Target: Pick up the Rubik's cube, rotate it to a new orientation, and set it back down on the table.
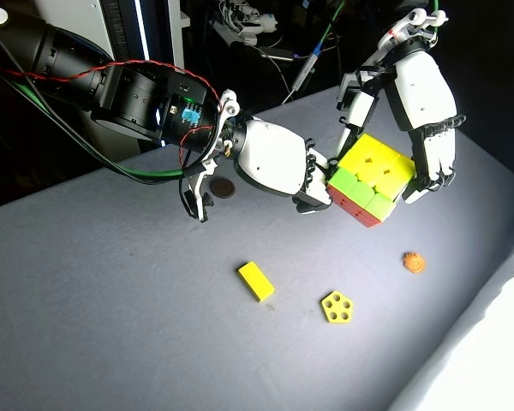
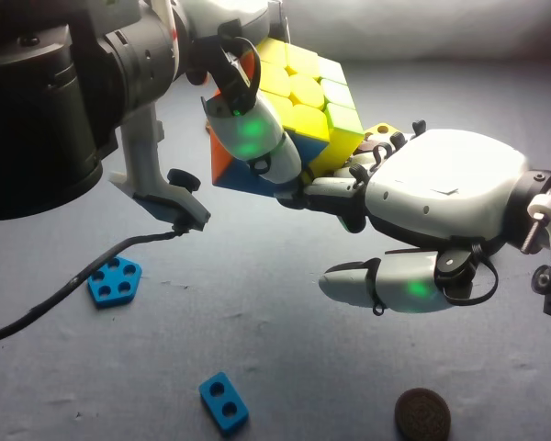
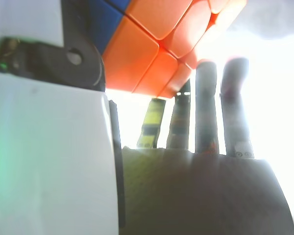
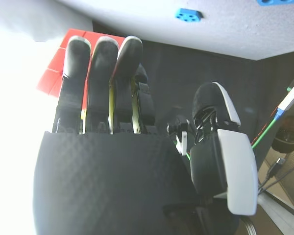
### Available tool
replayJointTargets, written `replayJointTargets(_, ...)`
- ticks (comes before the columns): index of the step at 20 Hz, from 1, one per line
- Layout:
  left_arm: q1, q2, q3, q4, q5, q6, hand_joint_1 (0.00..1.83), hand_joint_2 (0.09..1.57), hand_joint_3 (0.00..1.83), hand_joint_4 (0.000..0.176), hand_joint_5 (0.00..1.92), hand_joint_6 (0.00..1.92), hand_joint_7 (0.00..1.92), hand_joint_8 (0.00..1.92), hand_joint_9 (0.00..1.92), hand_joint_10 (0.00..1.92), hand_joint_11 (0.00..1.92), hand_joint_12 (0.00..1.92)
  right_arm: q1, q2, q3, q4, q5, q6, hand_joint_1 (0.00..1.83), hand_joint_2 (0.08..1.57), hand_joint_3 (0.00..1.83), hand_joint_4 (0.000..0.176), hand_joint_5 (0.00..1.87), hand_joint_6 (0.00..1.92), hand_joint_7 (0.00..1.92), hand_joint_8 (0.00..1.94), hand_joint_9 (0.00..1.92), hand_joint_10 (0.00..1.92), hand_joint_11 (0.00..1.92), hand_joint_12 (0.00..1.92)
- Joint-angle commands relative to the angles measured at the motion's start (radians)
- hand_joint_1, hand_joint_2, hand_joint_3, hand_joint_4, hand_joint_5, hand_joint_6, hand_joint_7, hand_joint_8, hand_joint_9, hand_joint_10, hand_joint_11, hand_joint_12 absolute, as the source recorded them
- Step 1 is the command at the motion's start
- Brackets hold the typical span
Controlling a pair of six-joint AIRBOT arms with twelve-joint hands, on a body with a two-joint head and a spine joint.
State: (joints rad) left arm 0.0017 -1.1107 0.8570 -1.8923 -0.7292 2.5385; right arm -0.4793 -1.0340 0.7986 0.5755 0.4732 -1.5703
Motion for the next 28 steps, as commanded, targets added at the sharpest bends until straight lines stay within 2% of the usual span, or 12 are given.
replayJointTargets(1, -0.022, 0.008, -0.011, 0.039, 0.044, -0.015, 1.02, 1.41, 0.00, 0.000, 0.53, 1.66, 0.36, 1.92, 0.23, 1.92, 0.34, 1.92, 0.004, 0.006, 0.006, -0.009, 0.125, -0.001, 0.19, 1.27, 0.00, 0.000, 0.16, 0.00, 0.36, 1.47, 0.34, 1.84, 0.19, 1.92)
replayJointTargets(5, -0.025, 0.009, -0.013, 0.034, 0.038, -0.015, 1.01, 1.43, 0.00, 0.000, 0.51, 1.69, 0.41, 1.92, 0.24, 1.92, 0.32, 1.92, 0.000, 0.030, -0.035, -0.010, 0.057, -0.001, 0.20, 1.27, 0.00, 0.000, 0.16, 0.00, 0.39, 1.45, 0.38, 1.83, 0.20, 1.92)
replayJointTargets(12, -0.025, 0.009, -0.018, 0.030, 0.031, -0.016, 1.04, 1.34, 0.00, 0.000, 0.58, 1.61, 0.18, 1.92, 0.24, 1.92, 0.35, 1.92, 0.013, 0.177, -0.223, -0.059, -0.001, 0.000, 0.17, 1.28, 0.00, 0.000, 0.17, 0.00, 0.35, 1.42, 0.36, 1.81, 0.21, 1.92)
replayJointTargets(15, -0.025, 0.010, -0.020, 0.030, 0.031, -0.020, 1.03, 1.34, 0.00, 0.000, 0.57, 1.62, 0.17, 1.92, 0.24, 1.92, 0.35, 1.92, 0.078, 0.256, -0.265, -0.059, -0.080, 0.032, 0.19, 1.28, 0.00, 0.000, 0.17, 0.00, 0.36, 1.44, 0.35, 1.82, 0.17, 1.92)
replayJointTargets(17, -0.025, 0.011, -0.021, 0.030, 0.031, -0.030, 1.03, 1.41, 0.01, 0.000, 0.53, 1.65, 0.42, 1.92, 0.26, 1.92, 0.36, 1.92, 0.132, 0.340, -0.309, -0.059, -0.105, 0.037, 0.18, 1.28, 0.00, 0.000, 0.18, 0.01, 0.34, 1.45, 0.34, 1.84, 0.20, 1.92)
replayJointTargets(21, -0.003, 0.011, -0.021, 0.088, 0.031, -0.131, 1.04, 1.36, 0.00, 0.000, 0.57, 1.62, 0.24, 1.92, 0.26, 1.92, 0.36, 1.92, 0.213, 0.436, -0.334, -0.059, -0.099, 0.044, 0.17, 1.29, 0.00, 0.000, 0.17, 0.00, 0.36, 1.38, 0.36, 1.79, 0.23, 1.92)
replayJointTargets(23, 0.019, 0.011, -0.022, 0.132, 0.032, -0.205, 1.04, 1.34, 0.00, 0.000, 0.57, 1.62, 0.19, 1.92, 0.26, 1.92, 0.35, 1.92, 0.214, 0.426, -0.319, -0.059, -0.088, 0.044, 0.13, 1.29, 0.00, 0.000, 0.17, 0.00, 0.38, 1.05, 0.37, 1.53, 0.17, 1.92)
replayJointTargets(24, 0.031, 0.012, -0.022, 0.153, 0.032, -0.245, 1.04, 1.34, 0.00, 0.000, 0.57, 1.61, 0.18, 1.92, 0.25, 1.92, 0.33, 1.92, 0.214, 0.420, -0.312, -0.059, -0.086, 0.044, 0.06, 1.29, 0.00, 0.000, 0.18, 0.01, 0.30, 0.70, 0.23, 1.28, 0.03, 1.82)
replayJointTargets(25, 0.047, 0.013, -0.022, 0.192, 0.032, -0.300, 1.04, 1.34, 0.00, 0.000, 0.58, 1.60, 0.19, 1.92, 0.26, 1.92, 0.34, 1.92, 0.218, 0.417, -0.308, -0.059, -0.080, 0.043, 0.04, 1.27, 0.00, 0.000, 0.22, 0.02, 0.28, 0.21, 0.15, 0.78, 0.00, 1.47)
replayJointTargets(26, 0.059, 0.013, -0.022, 0.204, 0.032, -0.331, 1.04, 1.34, 0.00, 0.000, 0.58, 1.60, 0.19, 1.92, 0.26, 1.92, 0.34, 1.92, 0.225, 0.417, -0.306, -0.059, -0.079, 0.043, 0.04, 1.27, 0.00, 0.000, 0.22, 0.02, 0.28, 0.21, 0.15, 0.78, 0.00, 1.47)
replayJointTargets(27, 0.073, 0.013, -0.024, 0.215, 0.033, -0.361, 1.03, 1.40, 0.00, 0.000, 0.54, 1.64, 0.37, 1.92, 0.25, 1.92, 0.35, 1.92, 0.230, 0.416, -0.306, -0.059, -0.070, 0.042, 0.00, 1.26, 0.00, 0.000, 0.18, 0.01, 0.23, 0.04, 0.07, 0.44, 0.00, 0.94)
replayJointTargets(28, 0.090, 0.013, -0.025, 0.236, 0.033, -0.396, 1.03, 1.40, 0.00, 0.000, 0.54, 1.64, 0.37, 1.92, 0.25, 1.92, 0.35, 1.92, 0.234, 0.416, -0.305, -0.059, -0.059, 0.041, 0.00, 1.26, 0.00, 0.000, 0.18, 0.01, 0.23, 0.04, 0.07, 0.44, 0.00, 0.94)
